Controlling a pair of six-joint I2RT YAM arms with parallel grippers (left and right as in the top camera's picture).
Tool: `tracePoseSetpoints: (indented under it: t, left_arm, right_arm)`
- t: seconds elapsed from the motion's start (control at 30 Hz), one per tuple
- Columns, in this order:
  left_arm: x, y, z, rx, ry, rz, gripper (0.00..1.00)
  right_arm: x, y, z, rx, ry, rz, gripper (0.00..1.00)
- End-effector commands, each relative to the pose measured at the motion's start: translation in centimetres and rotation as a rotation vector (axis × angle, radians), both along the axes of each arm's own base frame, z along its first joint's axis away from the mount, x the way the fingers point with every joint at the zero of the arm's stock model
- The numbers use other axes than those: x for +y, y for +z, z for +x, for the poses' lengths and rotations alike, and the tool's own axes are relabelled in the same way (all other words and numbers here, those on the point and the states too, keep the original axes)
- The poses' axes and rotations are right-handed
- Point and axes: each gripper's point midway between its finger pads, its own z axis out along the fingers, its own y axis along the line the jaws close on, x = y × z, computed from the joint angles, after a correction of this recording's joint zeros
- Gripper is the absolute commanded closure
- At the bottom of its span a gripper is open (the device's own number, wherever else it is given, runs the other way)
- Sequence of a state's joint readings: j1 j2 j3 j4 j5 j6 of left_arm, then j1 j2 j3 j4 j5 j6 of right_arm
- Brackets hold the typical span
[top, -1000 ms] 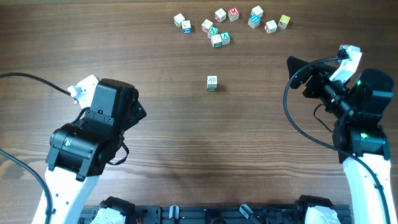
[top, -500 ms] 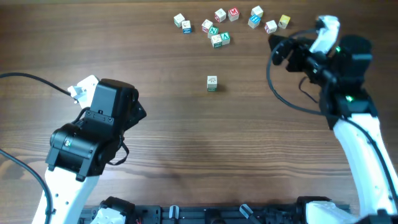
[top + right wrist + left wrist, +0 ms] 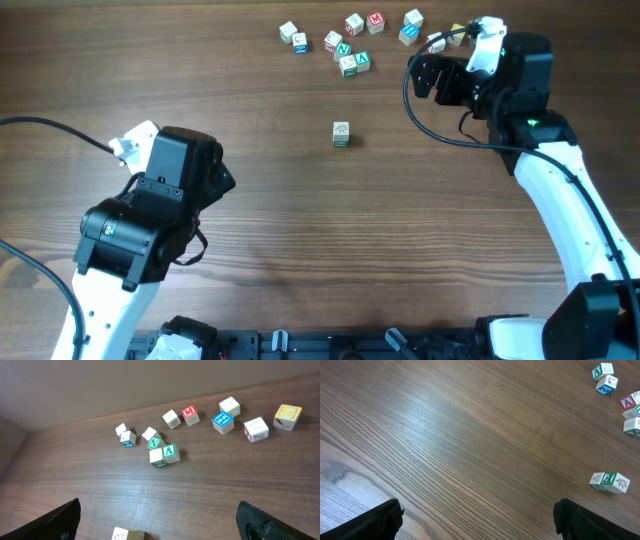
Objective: Form a tower
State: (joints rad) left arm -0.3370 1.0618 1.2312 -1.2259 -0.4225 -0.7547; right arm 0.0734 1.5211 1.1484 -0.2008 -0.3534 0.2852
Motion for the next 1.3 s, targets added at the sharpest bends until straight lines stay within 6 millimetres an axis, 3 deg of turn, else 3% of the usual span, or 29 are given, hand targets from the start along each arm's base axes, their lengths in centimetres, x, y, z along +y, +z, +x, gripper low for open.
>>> tracePoseSetpoints:
  t: [0.0,1.27]
  left_arm:
    - [0.5,-0.2,0.0,-0.004,0.031,0.006,0.0]
    - [0.3,-0.5,-0.4,0.017,0.02,-0.008,0.0]
  right_arm:
    - [-0.4,0.8,0.4,-0.02,-0.011,-0.032,0.0]
    - [-0.8,-1.7,-1.1,0.102,-0.028,-0.053,0.0]
